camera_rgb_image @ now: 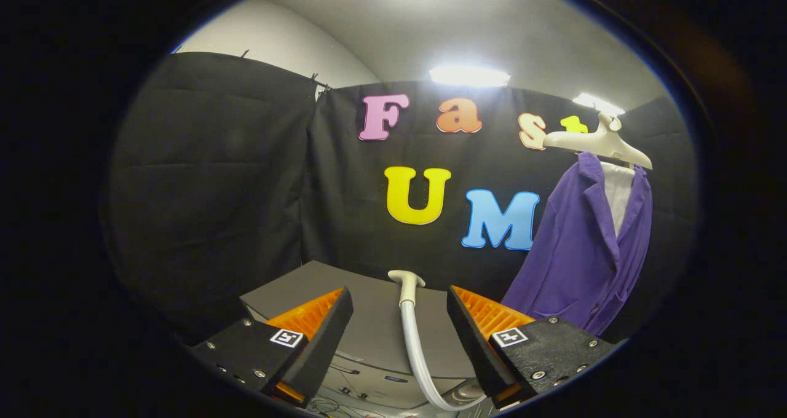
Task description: Iron the clothes twice with a garment steamer, once on the left side and once on the right side.
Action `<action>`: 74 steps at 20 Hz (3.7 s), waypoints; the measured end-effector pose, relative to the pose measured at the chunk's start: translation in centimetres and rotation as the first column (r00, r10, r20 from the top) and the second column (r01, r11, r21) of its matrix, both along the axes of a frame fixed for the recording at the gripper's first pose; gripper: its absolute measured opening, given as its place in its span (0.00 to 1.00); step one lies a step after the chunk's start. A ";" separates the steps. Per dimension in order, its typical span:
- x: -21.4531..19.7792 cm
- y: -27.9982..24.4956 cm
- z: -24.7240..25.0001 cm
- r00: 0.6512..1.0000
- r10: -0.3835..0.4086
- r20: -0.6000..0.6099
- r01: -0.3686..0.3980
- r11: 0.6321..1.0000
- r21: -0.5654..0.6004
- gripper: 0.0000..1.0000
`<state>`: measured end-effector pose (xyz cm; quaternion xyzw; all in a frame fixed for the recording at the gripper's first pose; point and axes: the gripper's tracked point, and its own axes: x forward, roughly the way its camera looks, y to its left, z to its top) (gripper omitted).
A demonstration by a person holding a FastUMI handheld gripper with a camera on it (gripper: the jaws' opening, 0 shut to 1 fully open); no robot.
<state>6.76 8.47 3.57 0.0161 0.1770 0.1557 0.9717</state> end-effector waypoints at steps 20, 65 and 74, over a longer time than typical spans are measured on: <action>22.1 8.5 -22.4 0.723 -0.090 -0.685 0.180 0.982 0.062 0.93; 5.3 -7.3 -3.6 0.975 -0.221 0.007 0.217 0.964 0.156 0.36; 4.0 -15.4 -0.3 0.943 -0.326 0.070 0.316 0.941 0.121 0.37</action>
